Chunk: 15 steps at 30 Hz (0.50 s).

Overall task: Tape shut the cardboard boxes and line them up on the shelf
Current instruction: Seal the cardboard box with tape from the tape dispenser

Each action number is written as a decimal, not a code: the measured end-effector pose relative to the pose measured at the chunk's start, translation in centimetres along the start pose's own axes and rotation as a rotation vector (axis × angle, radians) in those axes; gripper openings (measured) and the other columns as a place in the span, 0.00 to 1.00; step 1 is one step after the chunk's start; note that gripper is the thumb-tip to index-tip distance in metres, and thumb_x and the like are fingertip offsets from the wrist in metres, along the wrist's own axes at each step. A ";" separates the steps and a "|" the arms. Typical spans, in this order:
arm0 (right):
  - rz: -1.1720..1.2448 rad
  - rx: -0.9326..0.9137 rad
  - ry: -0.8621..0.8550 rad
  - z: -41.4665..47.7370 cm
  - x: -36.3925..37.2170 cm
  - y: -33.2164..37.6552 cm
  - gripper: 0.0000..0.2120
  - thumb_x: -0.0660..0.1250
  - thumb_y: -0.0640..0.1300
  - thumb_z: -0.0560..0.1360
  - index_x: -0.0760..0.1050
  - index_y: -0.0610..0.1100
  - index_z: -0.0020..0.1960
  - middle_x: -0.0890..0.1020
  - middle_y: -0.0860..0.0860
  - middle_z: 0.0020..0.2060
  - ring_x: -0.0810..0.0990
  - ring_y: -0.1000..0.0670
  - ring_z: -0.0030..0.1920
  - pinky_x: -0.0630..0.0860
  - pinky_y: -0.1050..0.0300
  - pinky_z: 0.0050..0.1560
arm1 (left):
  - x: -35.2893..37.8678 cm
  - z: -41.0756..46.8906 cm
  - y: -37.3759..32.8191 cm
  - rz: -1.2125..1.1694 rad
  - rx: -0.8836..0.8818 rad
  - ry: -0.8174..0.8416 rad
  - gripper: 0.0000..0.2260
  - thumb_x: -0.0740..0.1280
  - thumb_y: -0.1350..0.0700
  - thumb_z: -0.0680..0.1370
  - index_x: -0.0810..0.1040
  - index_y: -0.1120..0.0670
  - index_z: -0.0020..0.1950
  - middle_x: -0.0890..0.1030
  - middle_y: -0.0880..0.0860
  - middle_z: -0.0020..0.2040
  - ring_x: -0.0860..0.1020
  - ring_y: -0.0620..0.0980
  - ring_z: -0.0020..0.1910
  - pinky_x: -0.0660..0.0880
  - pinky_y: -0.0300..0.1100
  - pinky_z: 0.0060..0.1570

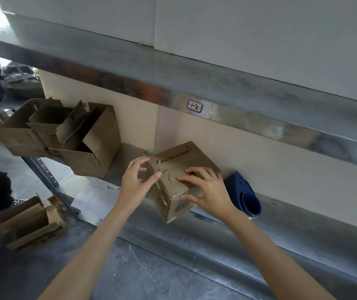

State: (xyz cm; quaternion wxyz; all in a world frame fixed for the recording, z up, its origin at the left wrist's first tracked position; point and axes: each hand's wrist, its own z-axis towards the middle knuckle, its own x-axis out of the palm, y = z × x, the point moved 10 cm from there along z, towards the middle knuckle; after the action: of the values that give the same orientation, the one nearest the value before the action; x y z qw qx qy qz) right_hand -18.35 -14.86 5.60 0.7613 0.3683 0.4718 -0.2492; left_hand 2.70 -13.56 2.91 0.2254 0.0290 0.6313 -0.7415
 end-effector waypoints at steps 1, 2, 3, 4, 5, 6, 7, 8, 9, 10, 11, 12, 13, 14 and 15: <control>-0.005 -0.001 0.004 0.2 0.0 0.0 0.30 0.68 0.67 0.69 0.70 0.62 0.69 0.71 0.58 0.67 0.65 0.52 0.68 0.65 0.41 0.68 | 0.6 -0.1 0.0 -0.015 -0.021 0.013 0.27 0.75 0.48 0.73 0.72 0.48 0.70 0.69 0.43 0.70 0.73 0.43 0.63 0.76 0.33 0.49; -0.008 0.008 0.005 0.5 -0.2 -0.3 0.34 0.67 0.70 0.68 0.68 0.62 0.71 0.69 0.58 0.69 0.64 0.52 0.70 0.62 0.41 0.69 | 1.2 -0.3 0.0 -0.019 -0.041 0.034 0.31 0.76 0.46 0.72 0.69 0.48 0.73 0.65 0.43 0.73 0.70 0.44 0.68 0.76 0.37 0.54; -0.006 0.030 0.002 0.7 -0.5 -0.8 0.38 0.67 0.72 0.66 0.65 0.62 0.72 0.67 0.57 0.71 0.62 0.51 0.72 0.58 0.41 0.72 | 1.7 -0.5 0.0 -0.010 -0.056 0.056 0.36 0.76 0.45 0.71 0.66 0.49 0.75 0.61 0.43 0.76 0.66 0.44 0.71 0.75 0.43 0.61; 0.007 0.068 0.006 0.9 -0.8 -1.7 0.41 0.67 0.73 0.64 0.63 0.62 0.74 0.63 0.57 0.74 0.57 0.50 0.75 0.52 0.42 0.73 | 2.2 -0.7 -0.1 0.007 -0.062 0.074 0.39 0.76 0.44 0.71 0.63 0.50 0.77 0.57 0.42 0.78 0.63 0.43 0.74 0.71 0.48 0.67; 0.034 0.116 0.029 1.0 -0.9 -2.8 0.43 0.68 0.72 0.63 0.61 0.62 0.75 0.59 0.56 0.76 0.52 0.49 0.77 0.47 0.41 0.74 | 2.5 -0.8 -0.2 0.021 -0.060 0.087 0.41 0.76 0.44 0.71 0.61 0.50 0.78 0.55 0.41 0.77 0.60 0.43 0.75 0.68 0.52 0.70; 0.078 0.169 0.070 1.0 -0.6 -3.9 0.45 0.70 0.70 0.63 0.59 0.62 0.76 0.56 0.56 0.77 0.49 0.49 0.78 0.46 0.41 0.75 | 2.6 -0.9 -0.2 0.027 -0.056 0.093 0.41 0.76 0.45 0.71 0.60 0.51 0.78 0.56 0.41 0.76 0.60 0.43 0.75 0.67 0.53 0.72; 0.144 0.215 0.112 0.9 -0.2 -4.7 0.45 0.73 0.67 0.64 0.58 0.61 0.76 0.53 0.56 0.77 0.50 0.49 0.78 0.49 0.40 0.76 | 2.6 -1.0 -0.1 0.027 -0.056 0.096 0.41 0.76 0.45 0.71 0.60 0.51 0.78 0.57 0.42 0.74 0.62 0.42 0.74 0.67 0.54 0.72; 0.219 0.245 0.130 0.7 0.0 -5.2 0.44 0.75 0.63 0.65 0.60 0.59 0.76 0.53 0.56 0.77 0.53 0.50 0.77 0.56 0.41 0.76 | 2.6 -1.0 0.0 0.020 -0.061 0.100 0.40 0.76 0.46 0.72 0.60 0.51 0.78 0.59 0.43 0.72 0.63 0.42 0.73 0.67 0.54 0.72; 0.272 0.254 0.112 0.5 0.1 -5.5 0.42 0.76 0.59 0.66 0.62 0.58 0.75 0.54 0.55 0.77 0.56 0.51 0.76 0.61 0.44 0.74 | 2.6 -0.9 0.1 0.011 -0.065 0.107 0.39 0.76 0.47 0.72 0.60 0.51 0.78 0.60 0.44 0.71 0.64 0.43 0.72 0.67 0.54 0.72; 0.294 0.253 0.068 0.4 -0.1 -5.6 0.39 0.77 0.56 0.67 0.65 0.56 0.74 0.56 0.55 0.76 0.59 0.51 0.75 0.64 0.46 0.73 | 2.6 -0.7 0.1 0.001 -0.066 0.115 0.37 0.75 0.49 0.73 0.61 0.50 0.78 0.61 0.44 0.72 0.64 0.43 0.72 0.67 0.54 0.72; 0.297 0.253 0.019 0.2 -0.4 -5.7 0.37 0.77 0.54 0.67 0.68 0.55 0.72 0.59 0.54 0.74 0.61 0.51 0.73 0.66 0.48 0.72 | 2.6 -0.4 0.1 -0.010 -0.066 0.124 0.36 0.75 0.52 0.74 0.62 0.50 0.77 0.62 0.45 0.73 0.64 0.44 0.73 0.66 0.55 0.72; 0.293 0.254 -0.019 0.1 -0.6 -5.7 0.35 0.77 0.55 0.67 0.70 0.54 0.71 0.61 0.53 0.73 0.63 0.51 0.72 0.67 0.50 0.71 | 2.7 -0.1 0.0 -0.023 -0.067 0.133 0.33 0.74 0.55 0.75 0.62 0.50 0.77 0.63 0.45 0.74 0.64 0.44 0.73 0.66 0.55 0.72; 0.285 0.254 -0.044 -0.1 -0.7 -5.6 0.35 0.76 0.56 0.66 0.71 0.53 0.71 0.62 0.53 0.71 0.66 0.50 0.69 0.69 0.52 0.69 | 2.8 0.1 0.0 -0.033 -0.066 0.141 0.31 0.72 0.58 0.76 0.64 0.50 0.77 0.64 0.46 0.74 0.64 0.45 0.74 0.66 0.55 0.72; 0.272 0.247 -0.060 -0.3 -0.8 -5.5 0.36 0.75 0.59 0.66 0.71 0.53 0.71 0.63 0.53 0.69 0.68 0.50 0.66 0.70 0.55 0.67 | 2.9 0.4 0.0 -0.037 -0.064 0.148 0.29 0.70 0.60 0.77 0.65 0.50 0.76 0.64 0.47 0.75 0.65 0.47 0.73 0.67 0.56 0.71; 0.252 0.232 -0.072 -0.5 -0.9 -5.2 0.37 0.73 0.63 0.65 0.70 0.52 0.71 0.64 0.53 0.67 0.69 0.51 0.63 0.71 0.57 0.66 | 3.1 0.6 0.0 -0.029 -0.063 0.154 0.27 0.69 0.60 0.78 0.66 0.49 0.75 0.64 0.49 0.76 0.65 0.48 0.73 0.68 0.56 0.71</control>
State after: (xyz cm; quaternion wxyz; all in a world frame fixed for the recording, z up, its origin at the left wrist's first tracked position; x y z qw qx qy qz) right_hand -22.80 -17.59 4.57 0.7552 0.5009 0.3624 -0.2177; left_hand 0.08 -15.00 2.04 0.1663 0.0696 0.6700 -0.7202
